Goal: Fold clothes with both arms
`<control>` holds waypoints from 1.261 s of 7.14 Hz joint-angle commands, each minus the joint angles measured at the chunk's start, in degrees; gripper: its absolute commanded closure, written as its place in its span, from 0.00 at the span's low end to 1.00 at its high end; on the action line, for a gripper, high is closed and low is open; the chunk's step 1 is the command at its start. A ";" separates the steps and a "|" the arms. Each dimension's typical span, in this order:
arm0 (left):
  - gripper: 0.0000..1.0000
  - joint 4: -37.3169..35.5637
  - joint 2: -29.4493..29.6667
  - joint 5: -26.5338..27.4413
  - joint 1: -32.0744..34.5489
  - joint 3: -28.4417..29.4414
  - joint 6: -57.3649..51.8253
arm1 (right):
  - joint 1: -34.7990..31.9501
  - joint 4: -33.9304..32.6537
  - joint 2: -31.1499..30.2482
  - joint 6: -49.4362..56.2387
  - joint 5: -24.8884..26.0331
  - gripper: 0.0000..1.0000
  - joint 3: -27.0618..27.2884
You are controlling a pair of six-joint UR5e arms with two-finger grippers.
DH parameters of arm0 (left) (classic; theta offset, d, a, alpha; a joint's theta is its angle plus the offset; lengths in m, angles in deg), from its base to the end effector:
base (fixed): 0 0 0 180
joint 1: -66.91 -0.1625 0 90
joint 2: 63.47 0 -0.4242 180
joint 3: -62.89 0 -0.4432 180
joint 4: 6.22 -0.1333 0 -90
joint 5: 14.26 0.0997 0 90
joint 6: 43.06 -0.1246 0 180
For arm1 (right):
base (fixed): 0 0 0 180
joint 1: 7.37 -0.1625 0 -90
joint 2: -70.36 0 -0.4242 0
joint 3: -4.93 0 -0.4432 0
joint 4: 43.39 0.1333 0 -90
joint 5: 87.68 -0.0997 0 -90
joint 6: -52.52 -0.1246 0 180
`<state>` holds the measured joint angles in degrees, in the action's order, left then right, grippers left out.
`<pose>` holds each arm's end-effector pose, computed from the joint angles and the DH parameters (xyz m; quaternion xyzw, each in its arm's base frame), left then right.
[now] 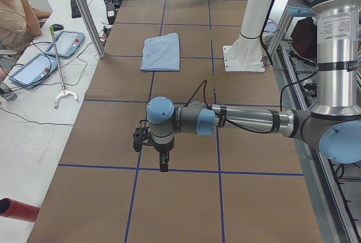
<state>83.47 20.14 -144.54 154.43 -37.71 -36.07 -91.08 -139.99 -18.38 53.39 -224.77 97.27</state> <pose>-0.0310 -0.5025 0.6396 0.0034 0.3456 -0.0252 0.9380 -0.0181 -0.5481 0.6487 -0.0429 -0.3978 -0.0468 0.9153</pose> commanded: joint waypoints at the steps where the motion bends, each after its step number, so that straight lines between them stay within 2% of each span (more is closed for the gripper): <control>1: 0.00 -0.30 -0.11 0.20 -0.07 0.58 -6.33 | -0.05 0.00 -0.03 0.00 -0.02 0.00 0.03; 9: 0.00 -0.31 -0.29 0.20 -0.24 0.94 -6.82 | 0.03 0.00 -0.03 0.00 -0.19 0.00 0.03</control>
<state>83.13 19.79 -144.34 154.19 -36.94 -42.88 -91.05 -139.99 -18.41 53.40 -224.97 97.30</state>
